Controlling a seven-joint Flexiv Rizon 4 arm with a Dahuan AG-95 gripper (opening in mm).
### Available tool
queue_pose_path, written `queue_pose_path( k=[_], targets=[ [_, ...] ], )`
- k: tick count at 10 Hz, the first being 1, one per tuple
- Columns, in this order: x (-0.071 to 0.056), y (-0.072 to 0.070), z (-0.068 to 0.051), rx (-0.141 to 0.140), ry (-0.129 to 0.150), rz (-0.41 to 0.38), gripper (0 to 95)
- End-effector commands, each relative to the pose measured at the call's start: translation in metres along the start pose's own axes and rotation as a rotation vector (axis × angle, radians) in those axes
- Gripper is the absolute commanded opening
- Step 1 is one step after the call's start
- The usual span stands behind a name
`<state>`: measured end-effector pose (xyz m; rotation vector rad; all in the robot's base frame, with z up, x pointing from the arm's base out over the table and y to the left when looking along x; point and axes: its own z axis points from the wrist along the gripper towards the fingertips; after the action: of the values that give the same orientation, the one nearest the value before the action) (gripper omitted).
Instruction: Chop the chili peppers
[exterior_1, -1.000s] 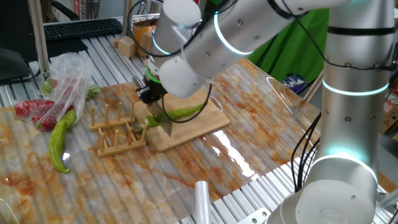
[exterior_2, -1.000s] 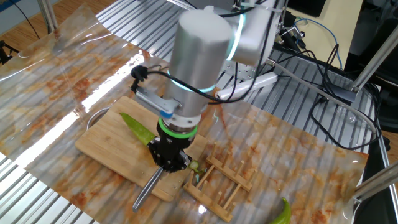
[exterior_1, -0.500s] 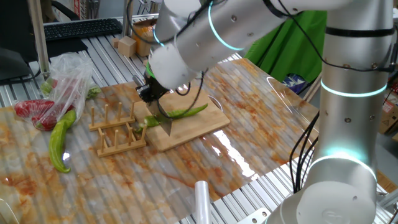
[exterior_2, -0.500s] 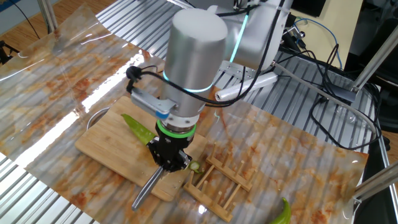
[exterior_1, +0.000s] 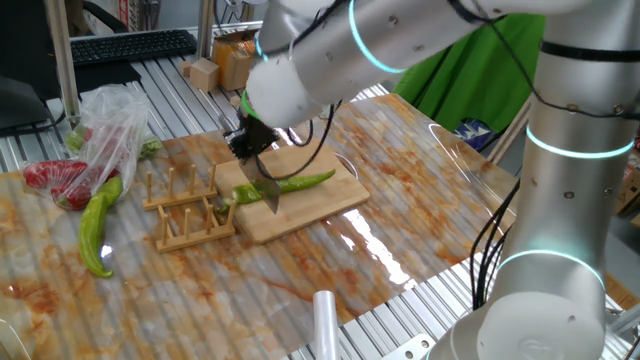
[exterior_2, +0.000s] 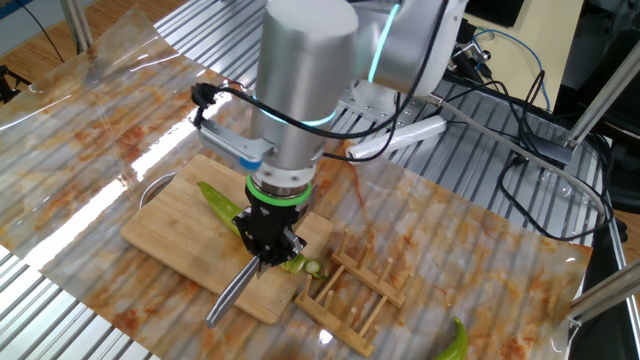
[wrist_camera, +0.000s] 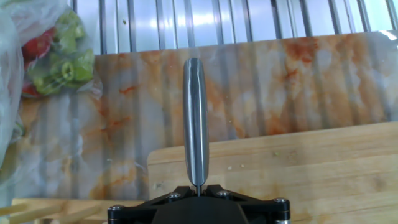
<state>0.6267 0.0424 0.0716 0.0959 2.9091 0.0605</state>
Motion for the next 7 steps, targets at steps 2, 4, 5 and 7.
queue_pose_path(
  k=[2,4,5,7],
  targets=[
    [0.006,-0.002,-0.011,-0.007,0.001,-0.003,0.0],
    [0.012,-0.002,-0.011,-0.008,0.001,-0.002,0.0],
    [0.015,-0.002,-0.011,-0.007,0.001,-0.002,0.0],
    [0.017,-0.002,-0.010,-0.006,-0.002,-0.003,0.0]
  ],
)
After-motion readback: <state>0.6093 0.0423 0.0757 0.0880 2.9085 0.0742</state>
